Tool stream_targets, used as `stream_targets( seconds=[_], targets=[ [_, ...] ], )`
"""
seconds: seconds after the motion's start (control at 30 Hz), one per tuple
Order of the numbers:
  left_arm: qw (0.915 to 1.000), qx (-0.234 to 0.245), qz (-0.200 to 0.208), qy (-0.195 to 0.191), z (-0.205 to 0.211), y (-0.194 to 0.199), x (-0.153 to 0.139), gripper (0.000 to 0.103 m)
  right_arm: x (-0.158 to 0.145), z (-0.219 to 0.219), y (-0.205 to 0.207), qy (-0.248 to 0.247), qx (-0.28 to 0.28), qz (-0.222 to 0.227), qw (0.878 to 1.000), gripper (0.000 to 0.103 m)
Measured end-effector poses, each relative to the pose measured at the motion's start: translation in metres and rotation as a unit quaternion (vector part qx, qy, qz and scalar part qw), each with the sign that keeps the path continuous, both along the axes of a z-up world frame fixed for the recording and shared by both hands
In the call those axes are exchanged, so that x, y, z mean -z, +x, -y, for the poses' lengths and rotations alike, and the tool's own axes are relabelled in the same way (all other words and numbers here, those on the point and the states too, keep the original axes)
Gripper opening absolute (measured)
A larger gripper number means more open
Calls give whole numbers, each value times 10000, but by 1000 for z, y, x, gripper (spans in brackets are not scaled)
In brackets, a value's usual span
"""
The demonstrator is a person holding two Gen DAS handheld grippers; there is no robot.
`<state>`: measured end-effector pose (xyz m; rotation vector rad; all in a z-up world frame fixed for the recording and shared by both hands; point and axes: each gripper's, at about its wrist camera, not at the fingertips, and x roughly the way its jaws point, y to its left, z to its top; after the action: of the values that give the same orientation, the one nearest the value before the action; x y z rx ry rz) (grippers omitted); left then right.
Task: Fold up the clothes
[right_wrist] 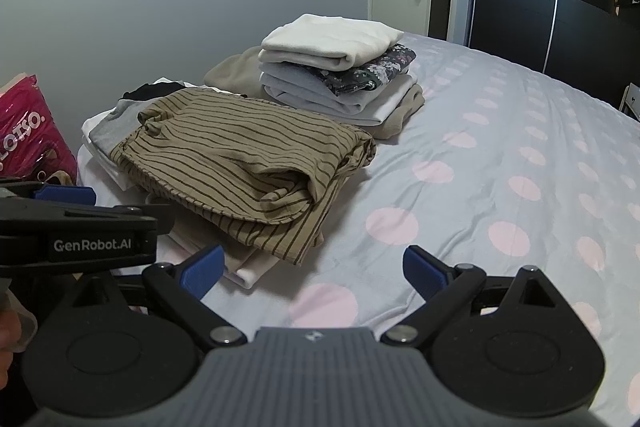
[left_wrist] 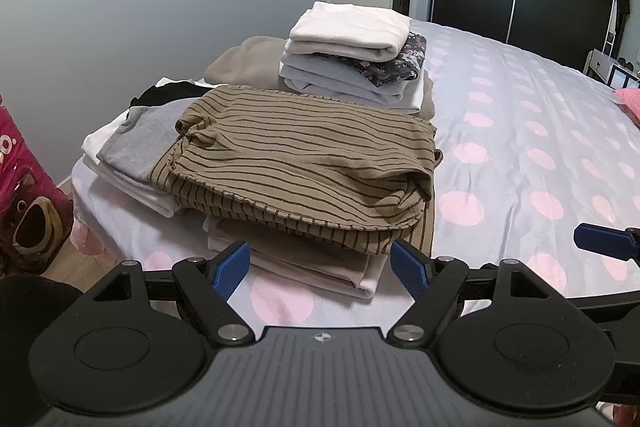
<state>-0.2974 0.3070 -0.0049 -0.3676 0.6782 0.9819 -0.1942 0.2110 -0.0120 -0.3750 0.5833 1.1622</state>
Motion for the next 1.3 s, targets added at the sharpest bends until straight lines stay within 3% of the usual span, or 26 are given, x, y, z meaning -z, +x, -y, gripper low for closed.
stream_targets(
  seconds=[1.3],
  targets=[
    [9999, -40, -126, -35, 5, 1, -2, 77, 2, 2, 2, -106, -66, -220, 9997, 97]
  ],
)
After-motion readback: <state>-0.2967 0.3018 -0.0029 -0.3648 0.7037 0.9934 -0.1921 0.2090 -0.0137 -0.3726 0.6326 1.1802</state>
